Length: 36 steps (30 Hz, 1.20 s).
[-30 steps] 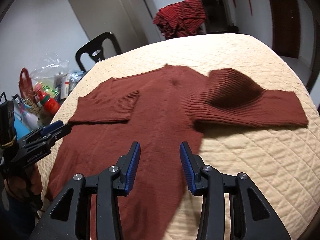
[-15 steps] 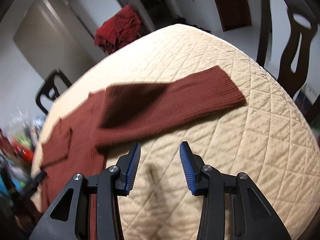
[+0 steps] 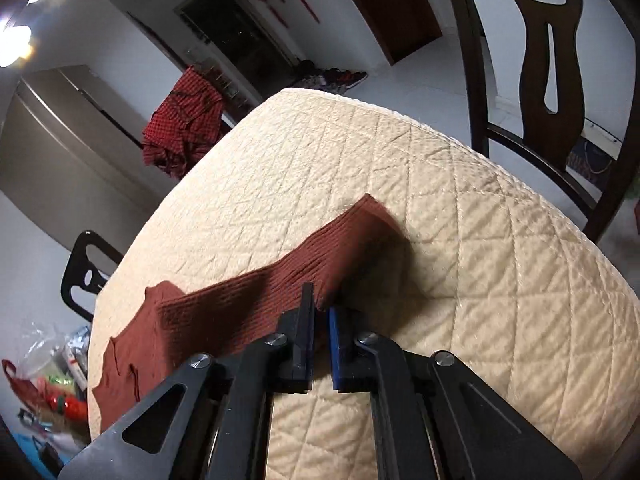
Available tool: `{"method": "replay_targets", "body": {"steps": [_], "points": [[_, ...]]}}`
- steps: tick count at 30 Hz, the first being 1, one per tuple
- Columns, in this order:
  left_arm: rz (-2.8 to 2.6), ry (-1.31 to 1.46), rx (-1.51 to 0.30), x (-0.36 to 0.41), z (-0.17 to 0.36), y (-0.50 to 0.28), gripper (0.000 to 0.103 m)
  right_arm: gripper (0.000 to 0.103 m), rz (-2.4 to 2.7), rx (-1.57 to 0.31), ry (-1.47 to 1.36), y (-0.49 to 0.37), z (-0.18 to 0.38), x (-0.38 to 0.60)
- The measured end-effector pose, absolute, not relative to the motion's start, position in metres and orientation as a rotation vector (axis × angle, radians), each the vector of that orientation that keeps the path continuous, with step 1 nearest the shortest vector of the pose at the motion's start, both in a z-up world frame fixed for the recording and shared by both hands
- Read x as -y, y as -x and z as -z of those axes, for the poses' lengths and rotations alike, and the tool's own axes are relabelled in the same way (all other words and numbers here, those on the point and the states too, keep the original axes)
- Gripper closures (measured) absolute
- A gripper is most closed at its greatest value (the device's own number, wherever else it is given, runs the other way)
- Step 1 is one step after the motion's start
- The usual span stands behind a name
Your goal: Fold small clothes
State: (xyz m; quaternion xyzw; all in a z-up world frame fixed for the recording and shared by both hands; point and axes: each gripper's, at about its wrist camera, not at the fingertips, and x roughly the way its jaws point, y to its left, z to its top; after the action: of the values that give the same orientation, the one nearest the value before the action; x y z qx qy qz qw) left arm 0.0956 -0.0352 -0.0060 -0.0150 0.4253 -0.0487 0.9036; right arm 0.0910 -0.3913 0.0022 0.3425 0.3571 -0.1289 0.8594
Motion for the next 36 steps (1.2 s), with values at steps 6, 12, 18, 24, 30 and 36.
{"method": "replay_targets", "body": {"steps": [6, 12, 18, 24, 30, 36], "points": [[0.106, 0.032, -0.88, 0.034, 0.006, -0.095, 0.043, 0.098, 0.137, -0.626, -0.65, -0.09, -0.051, 0.361], [0.115, 0.051, -0.873, 0.031, 0.002, -0.095, 0.043, 0.098, -0.186, -0.596, -0.496, -0.11, -0.096, 0.269], [0.11, 0.076, -0.82, 0.017, -0.016, -0.085, 0.043, 0.097, -0.428, -0.743, -0.37, -0.139, -0.067, 0.172], [0.093, 0.11, -0.8, -0.003, -0.027, -0.081, 0.043, 0.077, -0.538, -0.951, -0.297, -0.149, -0.019, 0.129], [0.153, 0.142, -0.794, -0.001, -0.036, -0.092, 0.043, 0.074, -0.546, -0.883, -0.29, -0.128, -0.034, 0.148], [0.276, 0.119, -0.834, 0.033, -0.031, -0.121, 0.043, 0.074, -0.425, -0.849, -0.367, -0.115, -0.035, 0.196]]}}
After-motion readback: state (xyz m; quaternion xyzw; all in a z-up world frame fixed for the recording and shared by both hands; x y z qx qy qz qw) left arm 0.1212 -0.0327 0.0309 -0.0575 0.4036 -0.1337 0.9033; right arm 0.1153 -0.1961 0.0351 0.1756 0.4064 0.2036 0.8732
